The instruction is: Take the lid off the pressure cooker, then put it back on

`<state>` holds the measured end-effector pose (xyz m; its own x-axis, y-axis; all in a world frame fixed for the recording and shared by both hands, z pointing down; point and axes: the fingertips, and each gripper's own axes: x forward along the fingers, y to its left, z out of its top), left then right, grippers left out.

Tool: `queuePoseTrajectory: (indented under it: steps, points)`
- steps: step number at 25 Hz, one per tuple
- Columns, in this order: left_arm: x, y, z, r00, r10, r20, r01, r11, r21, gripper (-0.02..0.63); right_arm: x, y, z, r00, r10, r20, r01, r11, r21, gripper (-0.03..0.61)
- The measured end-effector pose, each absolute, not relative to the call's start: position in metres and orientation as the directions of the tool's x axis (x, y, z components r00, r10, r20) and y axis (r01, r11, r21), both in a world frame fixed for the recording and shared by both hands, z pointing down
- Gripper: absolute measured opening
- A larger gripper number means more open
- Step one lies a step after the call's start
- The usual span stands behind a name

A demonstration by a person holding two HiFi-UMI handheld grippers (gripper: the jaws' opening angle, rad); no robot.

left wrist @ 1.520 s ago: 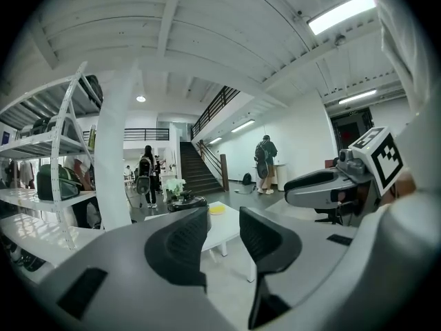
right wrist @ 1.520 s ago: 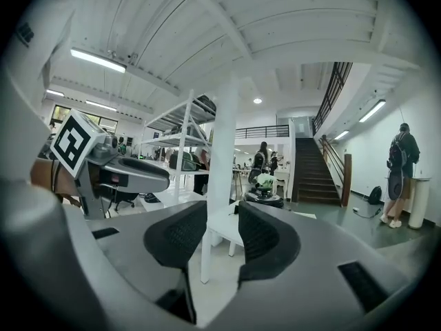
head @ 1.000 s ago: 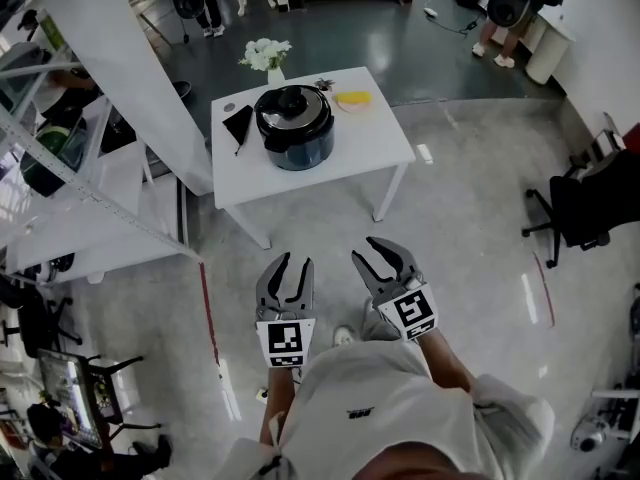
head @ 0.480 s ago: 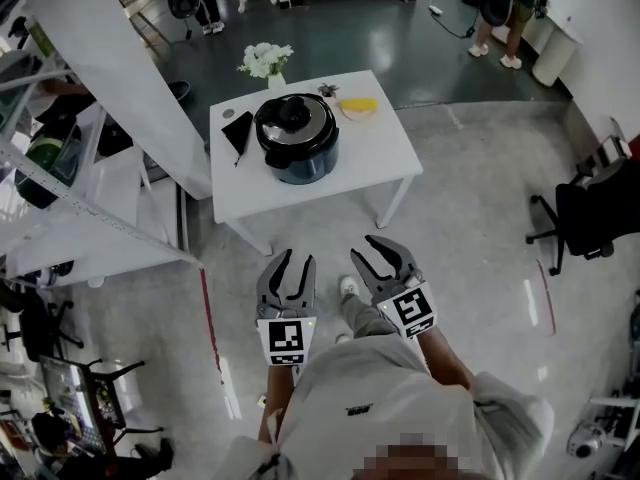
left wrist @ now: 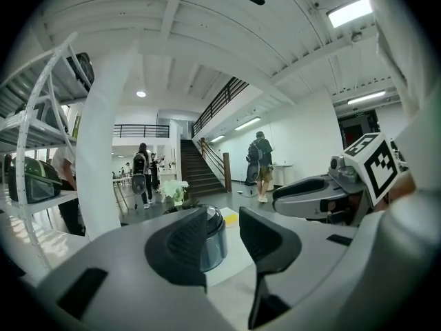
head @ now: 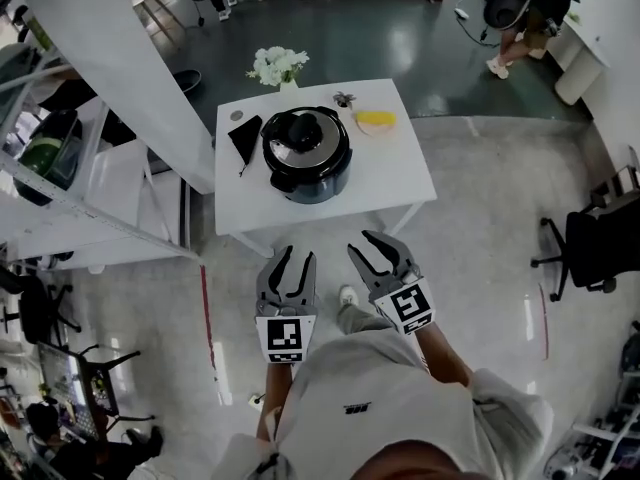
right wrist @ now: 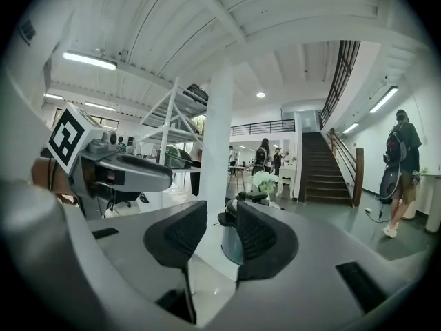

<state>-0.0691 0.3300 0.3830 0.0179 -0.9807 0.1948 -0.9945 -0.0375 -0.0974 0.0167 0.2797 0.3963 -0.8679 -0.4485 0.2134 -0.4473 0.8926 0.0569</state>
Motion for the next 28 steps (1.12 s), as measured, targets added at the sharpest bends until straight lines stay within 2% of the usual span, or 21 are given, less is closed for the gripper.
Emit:
queuePoseTrajectory:
  steps: [11,28]
  points:
    - [-0.088,0.246,0.389,-0.048,-0.969,0.242,-0.993,0.020,-0.119,0.156,-0.007,0.191,0.406,-0.908,-0.363,0.209,-0.366,0.930,0.026,0.137]
    - [-0.117,0.155,0.401,-0.071,-0.955,0.290,-0.992,0.038,-0.120,0.162,-0.031,0.104,0.419,-0.909,-0.340,0.239,-0.352,0.936,-0.008,0.137]
